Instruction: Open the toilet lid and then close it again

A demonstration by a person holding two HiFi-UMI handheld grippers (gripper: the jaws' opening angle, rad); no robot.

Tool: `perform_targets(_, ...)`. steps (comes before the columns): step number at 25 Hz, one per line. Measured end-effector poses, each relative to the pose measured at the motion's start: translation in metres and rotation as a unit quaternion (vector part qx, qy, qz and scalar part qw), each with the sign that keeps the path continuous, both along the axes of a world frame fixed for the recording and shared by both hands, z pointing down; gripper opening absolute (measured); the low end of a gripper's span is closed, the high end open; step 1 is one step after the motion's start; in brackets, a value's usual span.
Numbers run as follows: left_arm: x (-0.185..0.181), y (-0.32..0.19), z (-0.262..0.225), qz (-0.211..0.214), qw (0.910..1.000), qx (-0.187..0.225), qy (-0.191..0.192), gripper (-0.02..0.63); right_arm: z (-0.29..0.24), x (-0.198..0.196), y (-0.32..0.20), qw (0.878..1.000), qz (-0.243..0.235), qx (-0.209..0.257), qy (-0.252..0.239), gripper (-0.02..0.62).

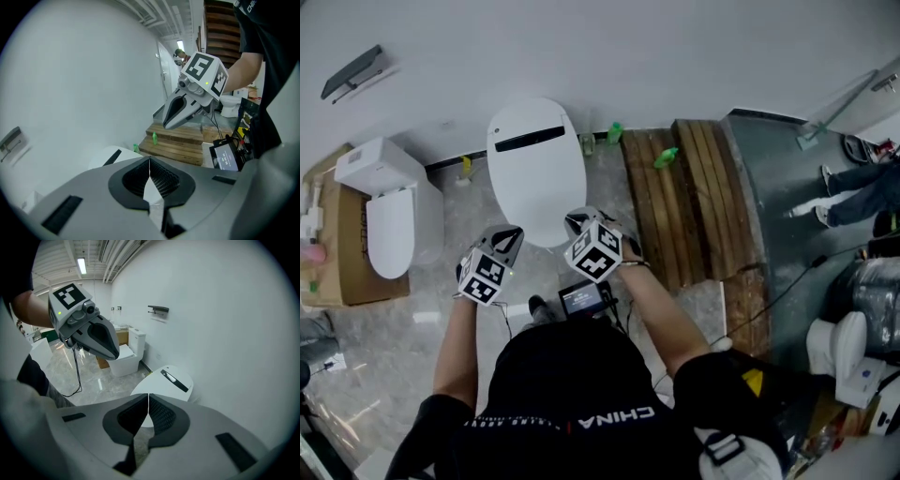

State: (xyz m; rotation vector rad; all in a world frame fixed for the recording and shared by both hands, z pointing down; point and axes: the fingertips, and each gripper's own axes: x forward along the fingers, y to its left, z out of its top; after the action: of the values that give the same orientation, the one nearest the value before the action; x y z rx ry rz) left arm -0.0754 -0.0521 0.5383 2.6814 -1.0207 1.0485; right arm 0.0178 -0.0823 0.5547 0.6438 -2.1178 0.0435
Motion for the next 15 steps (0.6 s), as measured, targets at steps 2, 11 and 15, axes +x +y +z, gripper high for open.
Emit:
perform_targets(2,0.006,-0.001,0.01,0.002,0.9994,-0.017,0.028,0.011,0.016,0.0,-0.004,1.0,-0.001,-0.016,-0.007,0.015)
perform_targets(11,0.024,0.013,0.147,0.03,0.9944,-0.099,0.02,0.061,0.15,0.004,0.007,0.993,-0.021,-0.117,0.003,0.017)
perform_targets(15,0.02,0.002,0.228,0.049,0.9936,-0.093,-0.04,0.176,0.211,-0.004,-0.002,0.992,-0.038,-0.124,-0.002,0.113)
